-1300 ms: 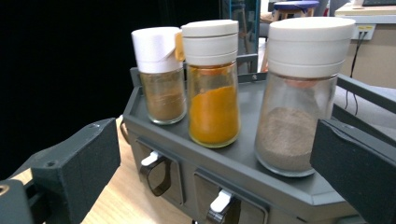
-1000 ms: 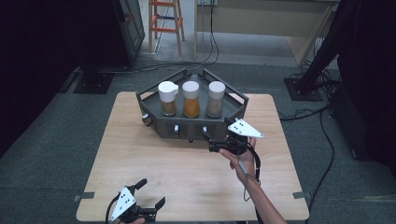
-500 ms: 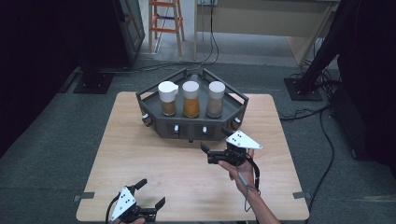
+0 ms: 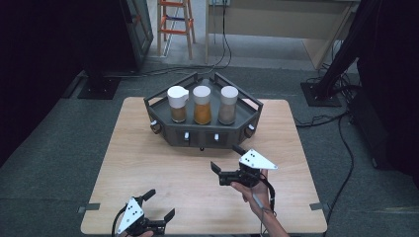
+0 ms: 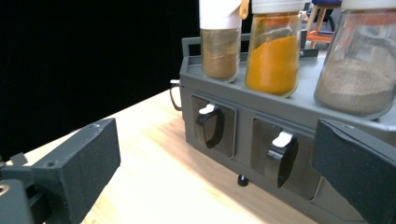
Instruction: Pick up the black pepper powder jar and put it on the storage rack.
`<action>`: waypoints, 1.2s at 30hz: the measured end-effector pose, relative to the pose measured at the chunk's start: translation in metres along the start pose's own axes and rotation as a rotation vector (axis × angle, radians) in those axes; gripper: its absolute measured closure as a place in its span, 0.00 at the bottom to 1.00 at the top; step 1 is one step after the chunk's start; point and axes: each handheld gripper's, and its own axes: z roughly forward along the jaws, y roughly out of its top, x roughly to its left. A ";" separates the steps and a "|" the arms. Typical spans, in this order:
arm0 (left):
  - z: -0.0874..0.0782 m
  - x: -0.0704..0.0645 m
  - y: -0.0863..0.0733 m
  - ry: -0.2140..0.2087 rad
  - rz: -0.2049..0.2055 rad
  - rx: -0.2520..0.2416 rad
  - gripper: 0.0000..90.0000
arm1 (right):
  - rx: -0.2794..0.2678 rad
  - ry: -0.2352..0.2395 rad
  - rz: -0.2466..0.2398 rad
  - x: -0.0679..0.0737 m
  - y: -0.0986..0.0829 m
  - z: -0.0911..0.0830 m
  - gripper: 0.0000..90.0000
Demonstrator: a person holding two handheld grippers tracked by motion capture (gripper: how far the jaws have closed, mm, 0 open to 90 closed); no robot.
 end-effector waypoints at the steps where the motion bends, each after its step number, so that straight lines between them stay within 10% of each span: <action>1: 0.000 0.000 0.000 0.000 0.001 0.000 0.01 | 0.002 0.002 0.002 0.001 -0.001 -0.001 0.02; 36: 0.000 0.000 0.000 0.004 -0.001 -0.006 0.01 | 0.046 0.089 0.028 0.022 -0.051 -0.021 0.02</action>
